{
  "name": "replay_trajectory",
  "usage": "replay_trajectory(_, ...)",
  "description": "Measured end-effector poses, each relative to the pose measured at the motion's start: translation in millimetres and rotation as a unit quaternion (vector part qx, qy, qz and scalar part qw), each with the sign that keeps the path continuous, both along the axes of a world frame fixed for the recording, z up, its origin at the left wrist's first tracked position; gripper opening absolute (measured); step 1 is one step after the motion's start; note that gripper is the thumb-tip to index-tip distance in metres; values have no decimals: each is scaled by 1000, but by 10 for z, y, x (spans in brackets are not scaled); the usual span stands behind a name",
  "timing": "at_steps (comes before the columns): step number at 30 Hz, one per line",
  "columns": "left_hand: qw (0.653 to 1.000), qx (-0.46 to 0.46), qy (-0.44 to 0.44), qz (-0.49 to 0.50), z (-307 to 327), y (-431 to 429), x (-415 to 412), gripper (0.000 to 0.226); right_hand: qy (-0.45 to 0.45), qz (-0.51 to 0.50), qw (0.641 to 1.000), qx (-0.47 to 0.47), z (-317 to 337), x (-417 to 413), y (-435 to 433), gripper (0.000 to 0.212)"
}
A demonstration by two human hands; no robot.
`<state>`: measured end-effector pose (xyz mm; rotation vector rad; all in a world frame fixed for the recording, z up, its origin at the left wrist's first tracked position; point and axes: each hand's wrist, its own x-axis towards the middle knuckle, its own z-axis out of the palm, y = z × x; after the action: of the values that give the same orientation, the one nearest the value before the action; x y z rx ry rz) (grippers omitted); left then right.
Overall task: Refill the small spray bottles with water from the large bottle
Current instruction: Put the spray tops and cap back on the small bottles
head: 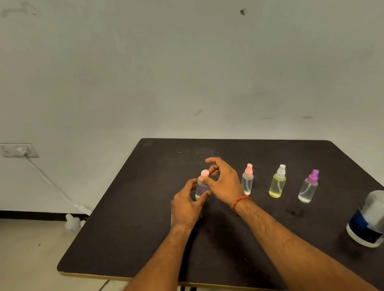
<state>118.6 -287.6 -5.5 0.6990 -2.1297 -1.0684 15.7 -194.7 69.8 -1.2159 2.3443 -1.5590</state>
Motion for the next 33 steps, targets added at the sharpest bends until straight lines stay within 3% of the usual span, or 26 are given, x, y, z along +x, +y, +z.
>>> replay_trajectory(4, 1000, 0, 5, -3, -8, 0, -1, 44, -35, 50, 998, -13, -26, -5, -2, 62)
replay_trajectory(14, 1000, -7, 7, 0, -19, -6, -15, 45, -5, -11, 1000, -28, -37, -2, 4, 39)
replay_trajectory(20, 1000, -10, 3, -6, -23, -8, -15, 42, -46, 55, 997, -10, -24, -34, -3, 54)
replay_trajectory(28, 1000, -18, 3, -6, -15, -2, -12, 43, -26, 7, 999, -32, -60, -11, -6, 26)
replay_trajectory(33, 1000, -21, 8, -4, -6, 2, -14, 43, -39, 25, 999, -12, -29, -38, 6, 38)
